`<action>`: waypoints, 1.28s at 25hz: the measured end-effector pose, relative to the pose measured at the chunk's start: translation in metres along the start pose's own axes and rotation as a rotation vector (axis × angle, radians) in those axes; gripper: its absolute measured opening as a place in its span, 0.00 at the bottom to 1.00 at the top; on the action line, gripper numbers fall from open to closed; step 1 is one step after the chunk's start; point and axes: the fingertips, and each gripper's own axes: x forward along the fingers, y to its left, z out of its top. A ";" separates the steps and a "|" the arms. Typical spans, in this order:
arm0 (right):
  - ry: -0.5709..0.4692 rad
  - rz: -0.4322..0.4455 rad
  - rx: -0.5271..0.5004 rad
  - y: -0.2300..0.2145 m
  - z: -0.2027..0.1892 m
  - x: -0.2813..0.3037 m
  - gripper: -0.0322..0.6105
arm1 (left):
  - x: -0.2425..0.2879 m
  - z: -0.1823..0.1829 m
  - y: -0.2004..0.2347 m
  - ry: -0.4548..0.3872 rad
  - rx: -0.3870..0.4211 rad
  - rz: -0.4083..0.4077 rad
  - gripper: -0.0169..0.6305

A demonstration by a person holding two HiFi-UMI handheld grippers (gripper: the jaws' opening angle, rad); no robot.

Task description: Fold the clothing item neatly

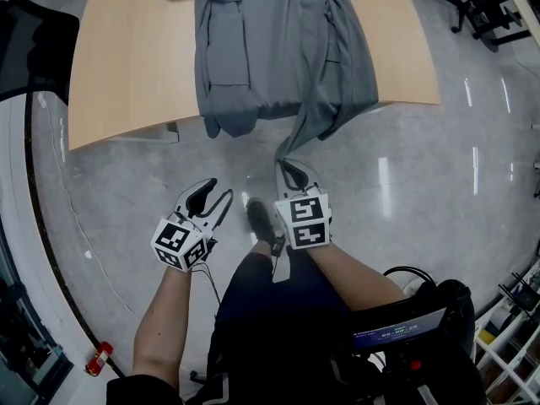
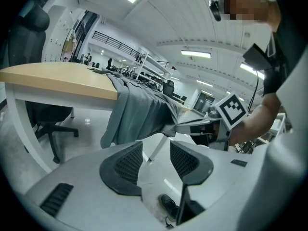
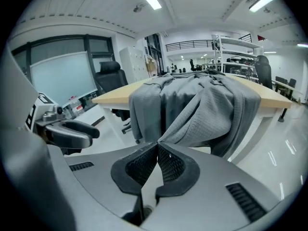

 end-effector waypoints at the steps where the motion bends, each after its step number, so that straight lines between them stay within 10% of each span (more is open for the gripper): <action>1: -0.010 0.002 0.004 0.000 0.003 -0.011 0.07 | 0.000 -0.001 -0.002 0.001 0.000 -0.006 0.29; 12: 0.028 0.015 -0.040 -0.009 0.011 -0.090 0.07 | -0.002 0.011 -0.022 0.001 0.023 -0.036 0.29; 32: 0.254 0.179 -0.184 -0.007 -0.047 0.085 0.07 | 0.018 0.034 0.073 -0.004 0.050 0.140 0.29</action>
